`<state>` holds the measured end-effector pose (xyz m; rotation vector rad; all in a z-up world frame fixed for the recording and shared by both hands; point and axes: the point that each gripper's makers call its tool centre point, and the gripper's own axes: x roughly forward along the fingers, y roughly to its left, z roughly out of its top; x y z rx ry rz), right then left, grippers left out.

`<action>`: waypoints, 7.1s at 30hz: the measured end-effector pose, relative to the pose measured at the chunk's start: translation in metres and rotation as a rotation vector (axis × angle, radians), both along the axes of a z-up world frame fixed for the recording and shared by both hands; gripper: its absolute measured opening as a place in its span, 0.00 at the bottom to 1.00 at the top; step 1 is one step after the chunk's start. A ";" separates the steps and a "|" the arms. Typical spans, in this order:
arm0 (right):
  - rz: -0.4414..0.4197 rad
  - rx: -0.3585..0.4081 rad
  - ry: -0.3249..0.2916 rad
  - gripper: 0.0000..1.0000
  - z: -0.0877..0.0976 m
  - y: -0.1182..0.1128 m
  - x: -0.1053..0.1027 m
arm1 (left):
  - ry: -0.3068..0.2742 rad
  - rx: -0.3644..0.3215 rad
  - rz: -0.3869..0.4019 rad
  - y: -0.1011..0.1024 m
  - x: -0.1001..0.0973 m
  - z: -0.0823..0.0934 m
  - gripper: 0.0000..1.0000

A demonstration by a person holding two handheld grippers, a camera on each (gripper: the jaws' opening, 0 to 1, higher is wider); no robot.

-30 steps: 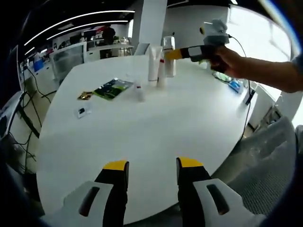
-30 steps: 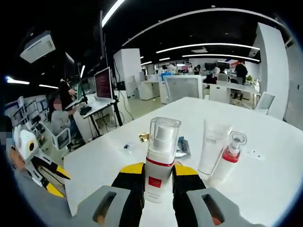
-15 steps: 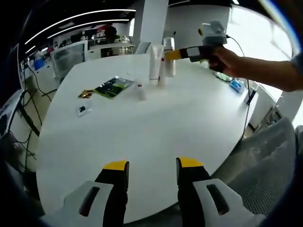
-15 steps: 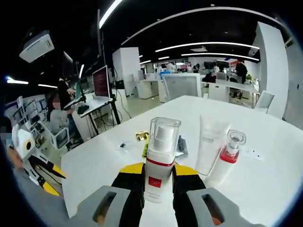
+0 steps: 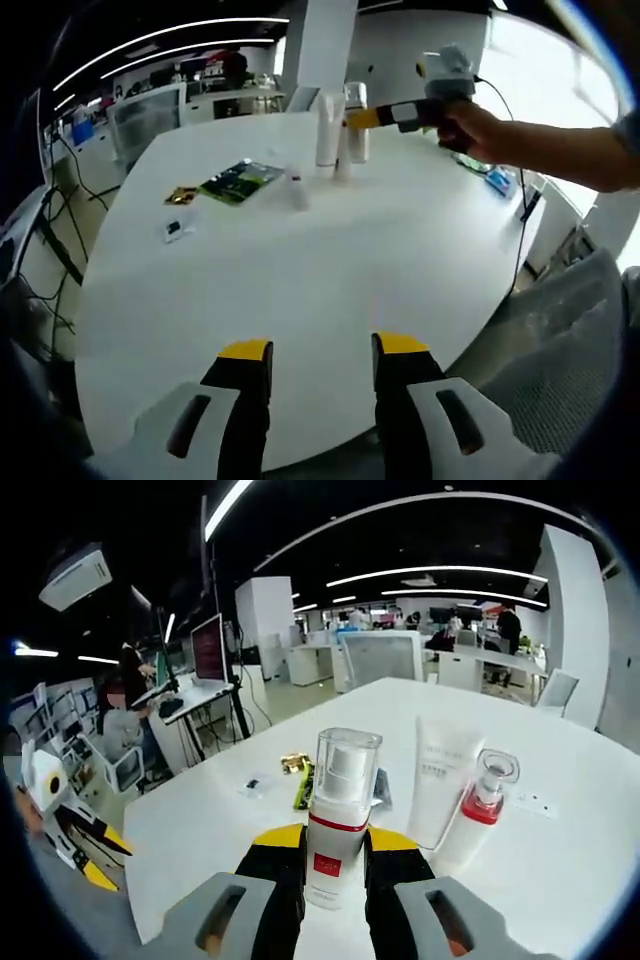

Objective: Arrange the skincare products in the storage area until every visible bottle or jar stands upright without overlapping.

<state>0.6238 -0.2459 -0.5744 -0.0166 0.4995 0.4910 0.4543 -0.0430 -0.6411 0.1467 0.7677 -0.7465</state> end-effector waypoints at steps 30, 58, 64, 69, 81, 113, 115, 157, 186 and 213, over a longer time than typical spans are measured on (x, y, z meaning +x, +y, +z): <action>0.003 -0.038 0.025 0.14 -0.018 -0.007 0.010 | 0.018 0.001 0.008 0.001 -0.001 -0.003 0.37; 0.000 -0.055 0.023 0.14 -0.031 -0.013 0.018 | 0.039 0.021 -0.007 0.001 -0.005 -0.009 0.37; -0.004 -0.066 0.015 0.14 -0.033 -0.016 0.021 | 0.043 0.020 -0.007 0.001 -0.005 -0.010 0.37; -0.010 -0.075 0.003 0.14 -0.038 -0.019 0.023 | 0.046 0.021 -0.008 0.001 -0.005 -0.011 0.37; -0.004 -0.132 -0.102 0.14 -0.048 -0.018 0.029 | 0.054 0.028 -0.010 0.002 -0.006 -0.012 0.37; -0.060 -0.096 -0.242 0.15 -0.064 -0.025 0.047 | 0.079 0.066 -0.041 0.002 -0.012 -0.020 0.36; -0.064 -0.101 -0.245 0.15 -0.065 -0.027 0.047 | 0.079 0.067 -0.042 0.002 -0.013 -0.021 0.36; -0.120 -0.127 -0.236 0.15 -0.086 -0.034 0.047 | 0.078 0.074 -0.063 0.000 -0.014 -0.023 0.35; -0.513 -0.095 -0.104 0.14 -0.093 -0.053 0.066 | 0.085 0.064 -0.067 -0.002 -0.015 -0.024 0.34; -0.578 0.030 -0.022 0.36 -0.105 -0.054 0.036 | 0.079 0.048 -0.072 -0.005 -0.015 -0.021 0.34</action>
